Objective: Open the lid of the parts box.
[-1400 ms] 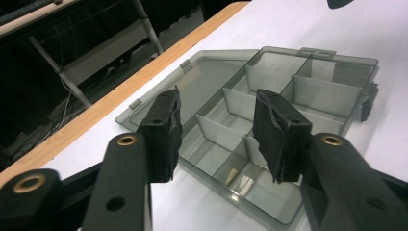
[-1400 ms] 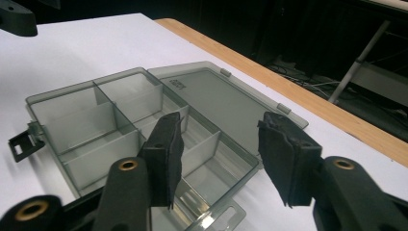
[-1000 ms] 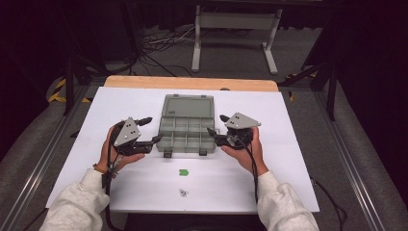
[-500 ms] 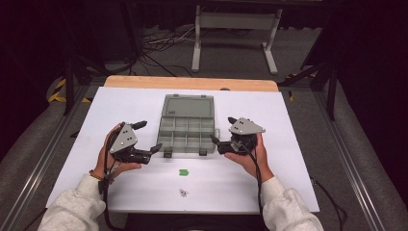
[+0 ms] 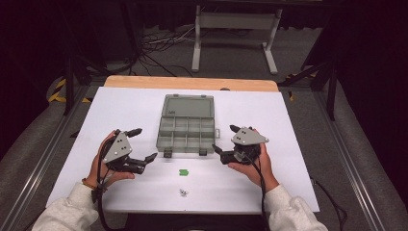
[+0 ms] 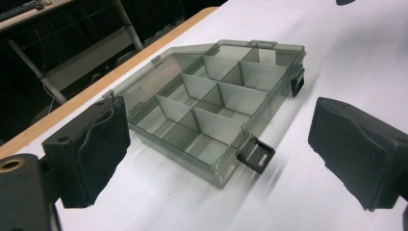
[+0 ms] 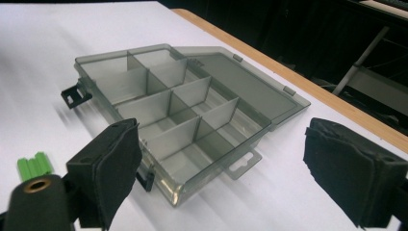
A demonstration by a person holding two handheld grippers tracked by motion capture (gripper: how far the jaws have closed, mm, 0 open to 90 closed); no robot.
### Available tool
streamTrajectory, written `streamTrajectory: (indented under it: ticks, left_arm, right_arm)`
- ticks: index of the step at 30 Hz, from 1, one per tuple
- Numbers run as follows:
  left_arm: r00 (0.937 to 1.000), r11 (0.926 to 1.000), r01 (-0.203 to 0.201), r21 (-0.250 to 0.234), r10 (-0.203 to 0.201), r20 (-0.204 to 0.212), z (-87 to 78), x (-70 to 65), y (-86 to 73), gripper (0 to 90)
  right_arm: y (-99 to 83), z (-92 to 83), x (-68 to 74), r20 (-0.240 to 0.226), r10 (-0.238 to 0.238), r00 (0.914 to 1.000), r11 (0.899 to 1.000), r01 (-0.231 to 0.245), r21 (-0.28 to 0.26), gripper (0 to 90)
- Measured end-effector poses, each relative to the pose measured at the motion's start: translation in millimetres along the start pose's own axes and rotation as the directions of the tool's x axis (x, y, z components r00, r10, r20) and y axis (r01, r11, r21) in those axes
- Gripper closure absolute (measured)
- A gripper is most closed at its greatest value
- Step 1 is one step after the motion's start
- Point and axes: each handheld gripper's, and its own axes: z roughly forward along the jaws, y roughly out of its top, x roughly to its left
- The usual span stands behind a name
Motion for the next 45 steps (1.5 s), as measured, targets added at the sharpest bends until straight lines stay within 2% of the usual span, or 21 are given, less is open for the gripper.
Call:
streamTrajectory:
  ticks: [3, 6, 11, 14, 18, 22, 30, 36, 37, 38, 39, 41, 44, 45]
  left_arm:
    - [1.0, 1.0, -0.003, 0.003, 0.003, 0.002, -4.7, -0.8, -2.8, 7.4]
    - [0.9999, 0.9999, 0.012, -0.001, -0.012, -0.008, -8.9, -2.1, -6.8, 7.1]
    - [0.9996, 0.9996, 0.027, -0.001, -0.027, 0.001, -16.5, -3.6, -15.0, 5.9]
    - [0.9998, 0.9998, 0.02, 0.01, -0.02, 0.008, -17.9, -5.8, -18.5, 5.9]
    - [0.9981, 0.999, 0.032, 0.033, -0.034, 0.051, -20.2, -12.6, -23.1, 5.9]
    - [0.9973, 0.9986, 0.028, 0.046, -0.031, 0.066, -21.3, -16.7, -25.0, 5.8]
    - [0.9921, 0.9968, 0.048, 0.064, -0.055, 0.113, -17.5, -25.8, -30.8, 6.0]
    - [0.9855, 0.9943, 0.052, 0.093, -0.066, 0.156, -13.1, -32.1, -34.8, 6.4]
    - [0.984, 0.9944, 0.056, 0.089, -0.07, 0.164, -12.5, -33.5, -34.4, 6.5]
    - [0.9799, 0.994, 0.074, 0.08, -0.087, 0.179, -11.1, -35.5, -32.7, 7.0]
    - [0.9799, 0.994, 0.074, 0.08, -0.087, 0.179, -11.1, -35.5, -32.7, 7.5]
    - [0.971, 0.9936, 0.061, 0.094, -0.081, 0.225, -4.8, -40.5, -29.4, 7.6]
    - [0.9695, 0.9944, 0.039, 0.098, -0.061, 0.237, -1.7, -45.3, -27.6, 8.2]
    - [0.964, 0.9951, 0.028, 0.095, -0.052, 0.261, 0.2, -48.5, -25.5, 8.8]
  right_arm:
    - [-3.3, -3.4, 2.6, -0.005, -0.011, 0.9999, 1.0, 0.011, 0.008, 13.1]
    - [-4.6, -5.7, 3.4, -0.004, -0.013, 0.9999, 1.0, 0.013, 0.008, 13.1]
    - [-11.4, -15.9, 5.0, 0.007, -0.006, 1.0, 1.0, 0.006, -0.001, 13.5]
    - [-13.1, -18.8, 4.8, 0.008, -0.006, 1.0, 1.0, 0.006, 0.0, 13.5]
    - [-19.8, -24.6, 4.3, 0.013, -0.007, 0.9999, 1.0, 0.006, 0.012, 13.5]
    - [-24.2, -27.3, 3.7, 0.023, -0.004, 0.9997, 1.0, 0.003, 0.013, 14.0]
    - [-33.4, -34.8, 2.0, 0.034, 0.011, 0.9994, 1.0, -0.012, 0.024, 14.0]
    - [-41.0, -42.4, 4.4, 0.033, -0.011, 0.9994, 0.999, 0.01, 0.032, 13.7]
    - [-42.4, -43.8, 5.3, 0.03, -0.007, 0.9995, 0.999, 0.006, 0.034, 13.6]
    - [-45.1, -46.3, 7.7, 0.026, -0.009, 0.9996, 0.999, 0.008, 0.039, 13.5]
    - [-45.9, -47.4, 8.4, 0.026, -0.011, 0.9996, 0.999, 0.01, 0.042, 13.5]
    - [-48.4, -49.5, 10.4, 0.016, 0.004, 0.9999, 0.999, -0.004, 0.044, 13.6]
    - [-50.3, -50.5, 13.2, 0.008, 0.0, 1.0, 0.999, -0.001, 0.054, 13.9]
    - [-52.1, -51.1, 16.3, -0.009, 0.0, 1.0, 0.998, 0.001, 0.064, 15.6]
